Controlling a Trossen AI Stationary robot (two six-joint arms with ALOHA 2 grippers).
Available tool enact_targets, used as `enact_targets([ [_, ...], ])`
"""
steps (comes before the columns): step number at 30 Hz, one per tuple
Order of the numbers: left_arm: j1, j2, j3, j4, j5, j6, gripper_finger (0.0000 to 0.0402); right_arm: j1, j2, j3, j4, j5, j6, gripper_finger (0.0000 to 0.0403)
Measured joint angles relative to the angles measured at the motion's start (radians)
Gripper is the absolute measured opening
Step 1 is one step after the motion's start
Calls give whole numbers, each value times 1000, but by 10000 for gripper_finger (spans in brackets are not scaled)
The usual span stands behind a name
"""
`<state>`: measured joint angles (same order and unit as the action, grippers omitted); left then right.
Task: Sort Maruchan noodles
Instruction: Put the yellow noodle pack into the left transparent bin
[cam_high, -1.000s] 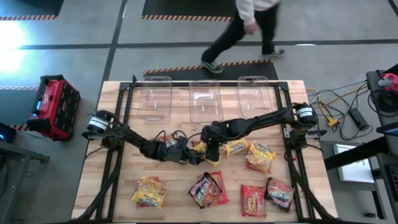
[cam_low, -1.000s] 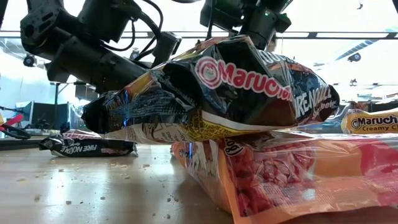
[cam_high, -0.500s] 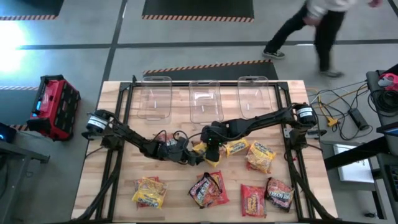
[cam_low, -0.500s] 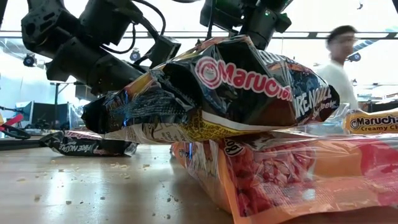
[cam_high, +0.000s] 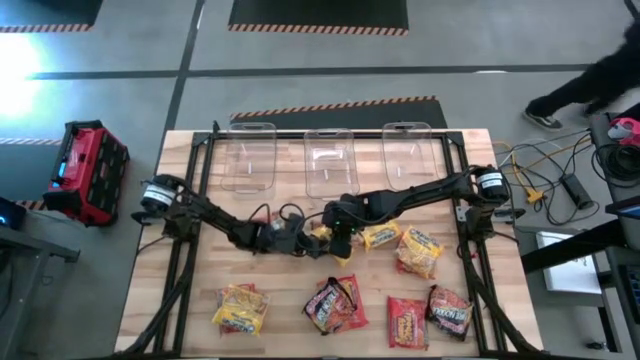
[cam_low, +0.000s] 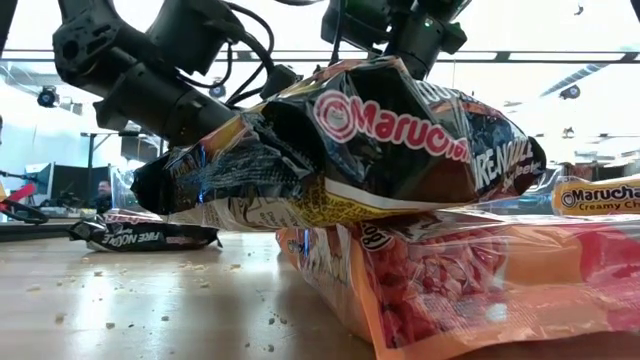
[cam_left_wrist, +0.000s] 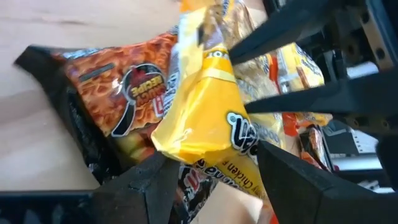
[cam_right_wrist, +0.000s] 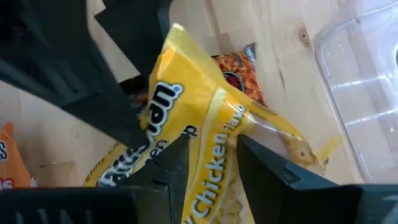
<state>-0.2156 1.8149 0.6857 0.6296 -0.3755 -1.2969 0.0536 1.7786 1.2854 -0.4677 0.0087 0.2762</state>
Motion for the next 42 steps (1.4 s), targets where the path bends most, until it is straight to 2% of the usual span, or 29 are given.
enact_targets([
  [8, 11, 0, 0, -19, -8, -2, 193, 0, -1, 0, 0, -8, -7, 123],
  [18, 13, 0, 0, -30, -7, 16, 152, 0, -90, 0, -120, -14, 2, 123],
  [22, 13, -1, 0, -37, -3, 22, 142, -1, -144, -1, -202, 54, 19, 123],
  [25, 13, -1, 0, -39, -2, 29, 139, -1, -180, -41, -221, 109, 51, 123],
  [30, 13, -1, 0, -40, 0, 32, 139, -11, -207, -162, -203, 110, 126, 122],
  [36, 13, -2, 0, -40, 0, 43, 139, -51, -273, -282, -59, -19, 192, 111],
  [42, 13, -2, 0, -40, 0, 50, 139, -140, -378, -389, 62, -162, 264, 92],
])
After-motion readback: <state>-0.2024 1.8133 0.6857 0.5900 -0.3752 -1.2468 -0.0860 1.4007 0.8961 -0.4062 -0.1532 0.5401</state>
